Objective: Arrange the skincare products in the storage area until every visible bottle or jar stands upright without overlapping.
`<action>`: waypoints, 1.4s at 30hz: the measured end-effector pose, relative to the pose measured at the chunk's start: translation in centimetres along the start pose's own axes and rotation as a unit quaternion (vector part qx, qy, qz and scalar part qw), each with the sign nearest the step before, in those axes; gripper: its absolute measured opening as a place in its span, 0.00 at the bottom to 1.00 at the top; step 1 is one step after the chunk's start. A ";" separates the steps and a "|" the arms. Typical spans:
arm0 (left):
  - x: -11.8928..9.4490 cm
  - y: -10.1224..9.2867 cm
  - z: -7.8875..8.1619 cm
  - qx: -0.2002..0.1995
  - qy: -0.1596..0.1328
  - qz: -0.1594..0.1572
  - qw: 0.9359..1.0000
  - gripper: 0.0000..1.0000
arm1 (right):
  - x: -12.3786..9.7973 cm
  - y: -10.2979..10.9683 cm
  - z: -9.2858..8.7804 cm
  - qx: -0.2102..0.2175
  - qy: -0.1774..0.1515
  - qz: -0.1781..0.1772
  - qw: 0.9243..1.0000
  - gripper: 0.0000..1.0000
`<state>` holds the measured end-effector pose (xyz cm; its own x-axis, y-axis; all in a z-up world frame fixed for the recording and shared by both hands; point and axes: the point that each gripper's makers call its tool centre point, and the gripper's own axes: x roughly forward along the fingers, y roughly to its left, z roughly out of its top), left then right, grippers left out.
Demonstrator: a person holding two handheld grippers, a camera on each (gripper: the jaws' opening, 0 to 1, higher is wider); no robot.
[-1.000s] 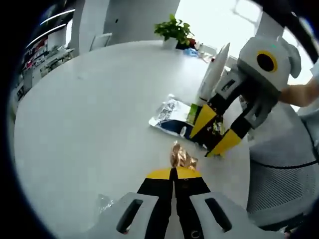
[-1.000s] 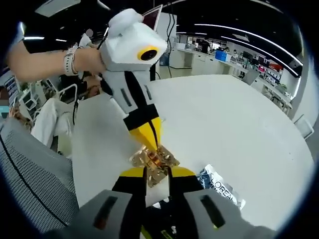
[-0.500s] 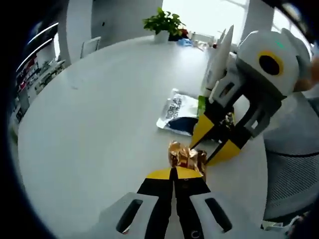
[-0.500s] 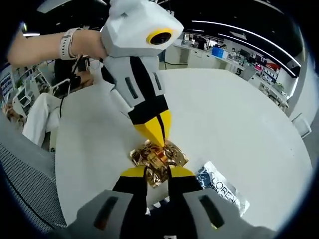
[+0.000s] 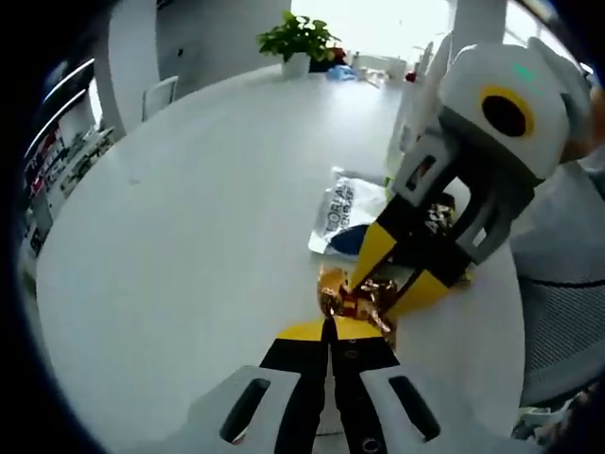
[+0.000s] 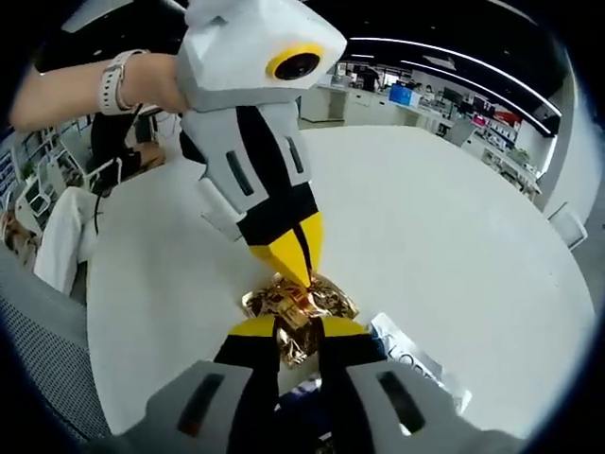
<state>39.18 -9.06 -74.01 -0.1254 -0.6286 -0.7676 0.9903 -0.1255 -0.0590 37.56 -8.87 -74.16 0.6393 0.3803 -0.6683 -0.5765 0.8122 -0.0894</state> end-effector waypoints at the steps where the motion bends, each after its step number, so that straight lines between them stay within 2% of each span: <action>1: 0.0 0.3 0.1 -0.004 -0.002 0.001 1.000 0.00 | 0.1 0.0 0.0 0.000 0.000 0.000 1.000 0.16; 11: 0.4 0.9 -0.1 0.004 0.008 -0.002 1.000 0.00 | 0.4 -0.2 -0.2 0.010 0.004 -0.003 1.000 0.17; 14: 0.4 1.5 -0.1 0.013 0.007 0.011 1.000 0.05 | 0.4 -0.2 -0.3 0.023 0.004 -0.002 1.000 0.17; 20: -0.7 2.0 0.1 0.014 -0.002 0.027 1.000 0.06 | 0.5 -0.1 -0.4 0.027 0.005 -0.003 1.000 0.17; 27: -0.7 0.0 -0.4 0.031 0.010 0.019 0.999 0.06 | 0.5 -0.1 -0.4 0.034 0.007 -0.011 0.999 0.17; 32: 0.1 0.0 -1.4 0.033 0.026 0.022 0.999 0.07 | 0.4 -0.2 -0.4 0.036 0.007 -0.011 0.999 0.17; 40: 0.0 0.2 -1.0 0.018 0.017 0.020 0.999 0.07 | 0.4 -0.3 -0.4 0.045 0.006 -0.020 0.999 0.17; 42: -0.3 0.2 -0.9 0.015 0.015 0.026 0.999 0.10 | 0.3 -0.3 -0.4 0.044 0.007 -0.020 0.999 0.17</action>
<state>39.46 -8.24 -74.34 -0.0723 -0.6113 -0.7881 0.9932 -0.1168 -0.0006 37.77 -9.17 -74.64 0.6533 0.3413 -0.6758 -0.5037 0.8624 -0.0514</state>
